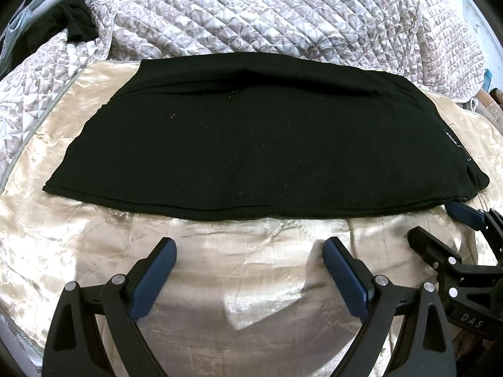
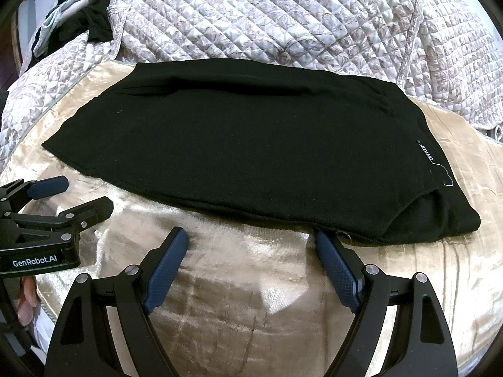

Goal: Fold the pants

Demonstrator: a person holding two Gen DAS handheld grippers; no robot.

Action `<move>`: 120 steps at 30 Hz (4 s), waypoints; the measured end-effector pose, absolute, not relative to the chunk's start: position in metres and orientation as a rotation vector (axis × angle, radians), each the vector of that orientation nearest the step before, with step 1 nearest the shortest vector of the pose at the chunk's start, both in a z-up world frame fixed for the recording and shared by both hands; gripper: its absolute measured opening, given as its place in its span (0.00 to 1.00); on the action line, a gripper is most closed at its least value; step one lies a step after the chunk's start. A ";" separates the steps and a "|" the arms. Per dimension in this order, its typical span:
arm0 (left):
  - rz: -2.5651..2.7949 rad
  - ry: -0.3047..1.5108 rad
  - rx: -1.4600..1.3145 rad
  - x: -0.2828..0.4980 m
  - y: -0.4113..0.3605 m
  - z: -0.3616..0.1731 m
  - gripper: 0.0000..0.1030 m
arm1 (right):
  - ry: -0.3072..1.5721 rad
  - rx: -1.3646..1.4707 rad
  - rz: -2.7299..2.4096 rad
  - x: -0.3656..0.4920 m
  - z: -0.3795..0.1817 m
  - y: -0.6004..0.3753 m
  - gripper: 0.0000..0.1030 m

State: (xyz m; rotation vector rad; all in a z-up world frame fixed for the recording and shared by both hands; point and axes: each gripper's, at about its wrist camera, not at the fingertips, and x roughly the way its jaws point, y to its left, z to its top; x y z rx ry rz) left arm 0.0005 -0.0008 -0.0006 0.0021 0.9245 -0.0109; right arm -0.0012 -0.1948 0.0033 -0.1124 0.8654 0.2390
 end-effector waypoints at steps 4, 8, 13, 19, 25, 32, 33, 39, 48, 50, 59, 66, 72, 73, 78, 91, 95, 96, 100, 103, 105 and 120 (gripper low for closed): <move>-0.011 0.925 0.003 0.000 -0.001 0.000 0.93 | 0.866 -0.112 0.239 -0.001 0.003 -0.195 0.81; -0.011 0.923 0.004 0.000 -0.002 0.001 0.93 | 0.866 -0.112 0.239 -0.001 0.003 -0.195 0.81; -0.011 0.922 0.003 0.000 -0.002 0.001 0.93 | 0.867 -0.109 0.239 -0.001 0.002 -0.196 0.81; -0.010 0.921 0.004 0.000 -0.002 0.001 0.93 | 0.868 -0.108 0.238 -0.001 0.003 -0.195 0.81; -0.010 0.921 0.004 0.000 -0.002 0.001 0.93 | 0.869 -0.106 0.238 -0.001 0.002 -0.195 0.81; -0.010 0.920 0.007 0.000 -0.003 0.002 0.93 | 0.872 -0.107 0.240 -0.001 0.000 -0.197 0.81; -0.010 0.920 0.007 0.000 -0.003 0.002 0.93 | 0.872 -0.107 0.240 -0.001 0.000 -0.197 0.81; -0.009 0.919 0.007 0.000 -0.004 0.002 0.93 | 0.873 -0.107 0.240 -0.001 0.000 -0.197 0.81; -0.009 0.918 0.008 -0.001 -0.004 0.001 0.93 | 0.873 -0.107 0.240 -0.001 0.000 -0.197 0.81; -0.009 0.918 0.008 -0.001 -0.004 0.001 0.93 | 0.874 -0.105 0.240 -0.001 0.000 -0.197 0.81; -0.009 0.917 0.009 -0.001 -0.005 0.002 0.93 | 0.873 -0.108 0.242 0.000 0.000 -0.197 0.81; -0.018 0.914 0.017 -0.001 -0.009 0.005 0.93 | 0.878 -0.105 0.247 -0.002 0.001 -0.197 0.81; -0.022 0.906 0.024 -0.002 -0.008 0.004 0.93 | 0.872 -0.111 0.252 -0.007 0.004 -0.198 0.81; -0.023 0.904 0.025 -0.003 -0.008 0.004 0.93 | 0.872 -0.111 0.252 -0.007 0.005 -0.198 0.81; -0.029 0.899 0.024 -0.004 -0.008 0.005 0.92 | 0.872 -0.108 0.251 -0.010 0.006 -0.199 0.81; 0.005 0.863 0.003 -0.009 0.008 0.012 0.92 | 0.872 -0.035 0.210 -0.011 0.019 -0.223 0.81; 0.048 0.852 -0.026 -0.010 0.026 0.015 0.92 | 0.867 0.007 0.177 -0.011 0.023 -0.241 0.81; 0.059 0.851 -0.037 -0.010 0.031 0.016 0.92 | 0.867 0.018 0.167 -0.010 0.023 -0.246 0.81; 0.111 0.848 -0.105 -0.009 0.057 0.017 0.92 | 0.874 0.097 0.119 -0.006 0.026 -0.269 0.81; 0.144 0.867 -0.162 -0.005 0.074 0.012 0.92 | 0.872 0.145 0.087 -0.002 0.027 -0.284 0.81; 0.155 0.877 -0.205 -0.001 0.083 0.008 0.92 | 0.877 0.184 0.067 0.000 0.025 -0.295 0.81; 0.198 0.830 -0.374 0.038 0.114 0.004 0.87 | 0.820 0.593 0.037 0.046 0.017 -0.357 0.76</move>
